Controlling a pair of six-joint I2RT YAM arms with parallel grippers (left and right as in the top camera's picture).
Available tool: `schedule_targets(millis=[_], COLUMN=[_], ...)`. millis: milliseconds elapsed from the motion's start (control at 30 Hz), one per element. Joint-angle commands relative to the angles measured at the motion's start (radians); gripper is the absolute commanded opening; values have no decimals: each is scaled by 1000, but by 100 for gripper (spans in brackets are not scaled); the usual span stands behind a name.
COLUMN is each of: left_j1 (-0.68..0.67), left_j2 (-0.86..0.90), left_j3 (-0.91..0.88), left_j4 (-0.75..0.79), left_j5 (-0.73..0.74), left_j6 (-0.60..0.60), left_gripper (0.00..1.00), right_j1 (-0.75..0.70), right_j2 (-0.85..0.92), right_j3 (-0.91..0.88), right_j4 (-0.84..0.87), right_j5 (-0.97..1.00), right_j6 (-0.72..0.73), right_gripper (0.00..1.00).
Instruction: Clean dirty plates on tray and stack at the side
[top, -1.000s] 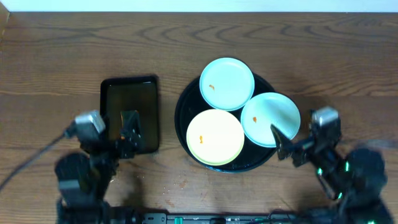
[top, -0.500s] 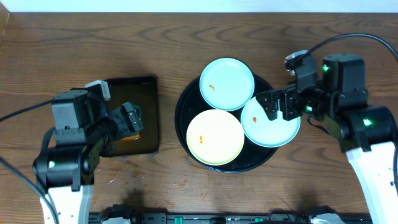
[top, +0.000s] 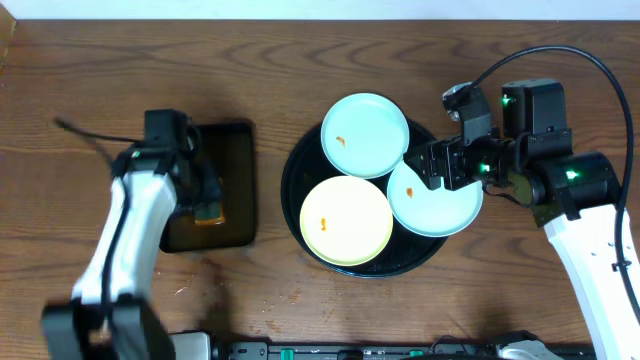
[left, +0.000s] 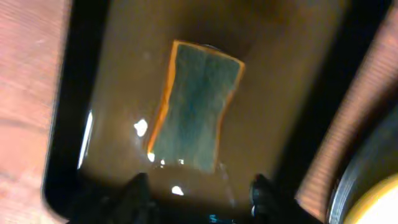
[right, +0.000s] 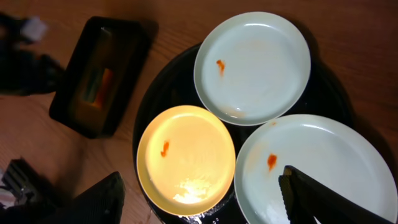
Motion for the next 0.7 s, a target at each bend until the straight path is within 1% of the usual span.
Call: schedule_targets(millis=[0,67,133,167,200,333,500,600,633,667], left_j1=[5,5,5,5,5,5,5,5,5,5], left_j2=[139,202,259,282,306,346,301,230,203,183], left_j3=[-9,-9,-9,-9,-9,-9,13,30,30,30], left_j4=[24,55,95,108,116,123,81,63,62,61], left_j5=[-25,-26,-26,-26,-26,-18,13,20,23,23], left_j6=[8,22,61,70,69,69,69,69,69,69], left_gripper=[45,45,45,42,38,8,7,8,14,25], right_j1=[16,16,16,16,16,16,16,16,16,16], right_j2=[5,8,12,13,14,14,14,14,14,14], right_j3=[19,19,19,19,19,19,19,19,19,19], right_j4=[-2,-2,-2,-1,-1,-5,-3,-4,-4,-5], right_j5=[-9,-7,-6,-6,-6,-6,-5,0,2,2], right_j6=[-2,-2,-2,-2,-2,-2,-2,-2,-2,-2], right_gripper=[77,77,77,77,77,76,77,76,76,76])
